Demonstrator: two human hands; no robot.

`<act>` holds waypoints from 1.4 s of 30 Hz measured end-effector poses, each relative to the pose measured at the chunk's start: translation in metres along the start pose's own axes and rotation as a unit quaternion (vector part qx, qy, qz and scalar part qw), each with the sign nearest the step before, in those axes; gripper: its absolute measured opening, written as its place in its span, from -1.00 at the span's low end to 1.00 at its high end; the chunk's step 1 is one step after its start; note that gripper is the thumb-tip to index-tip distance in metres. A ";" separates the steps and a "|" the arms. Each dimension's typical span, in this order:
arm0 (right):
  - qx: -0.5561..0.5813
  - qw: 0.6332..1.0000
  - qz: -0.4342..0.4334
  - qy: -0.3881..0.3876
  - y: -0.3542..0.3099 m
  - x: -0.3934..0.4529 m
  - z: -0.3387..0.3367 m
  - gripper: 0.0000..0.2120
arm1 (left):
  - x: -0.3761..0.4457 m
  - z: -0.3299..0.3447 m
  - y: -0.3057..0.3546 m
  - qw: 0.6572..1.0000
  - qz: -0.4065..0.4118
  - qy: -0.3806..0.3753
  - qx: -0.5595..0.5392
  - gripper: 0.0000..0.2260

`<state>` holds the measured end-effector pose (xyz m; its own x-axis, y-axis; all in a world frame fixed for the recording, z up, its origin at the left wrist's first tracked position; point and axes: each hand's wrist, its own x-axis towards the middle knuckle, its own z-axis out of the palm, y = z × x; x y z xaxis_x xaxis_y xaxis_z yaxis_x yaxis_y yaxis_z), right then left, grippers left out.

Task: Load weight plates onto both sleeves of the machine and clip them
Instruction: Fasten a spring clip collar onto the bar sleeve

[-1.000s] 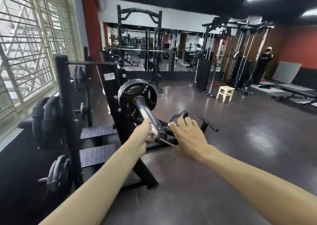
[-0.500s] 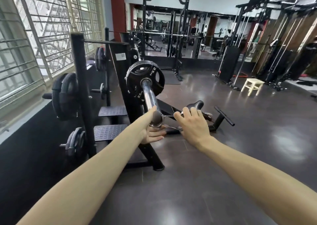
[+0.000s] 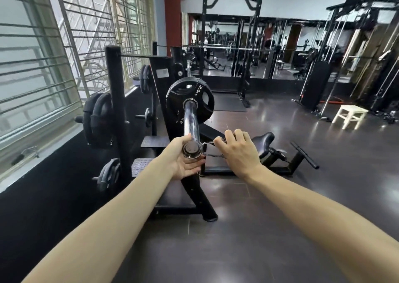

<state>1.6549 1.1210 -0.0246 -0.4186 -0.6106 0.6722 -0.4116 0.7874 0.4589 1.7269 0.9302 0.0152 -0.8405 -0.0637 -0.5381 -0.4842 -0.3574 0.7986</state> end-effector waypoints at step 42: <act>0.502 0.649 0.508 -0.262 0.039 0.091 0.029 -0.53 | 0.081 -0.013 0.051 0.997 0.006 -0.080 0.010 -0.57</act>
<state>1.5776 1.0940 0.0376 -0.9965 0.0280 -0.0788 0.0819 0.5147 -0.8534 1.6375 0.8951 0.0086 -0.8737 0.0830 -0.4793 -0.4771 -0.3387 0.8110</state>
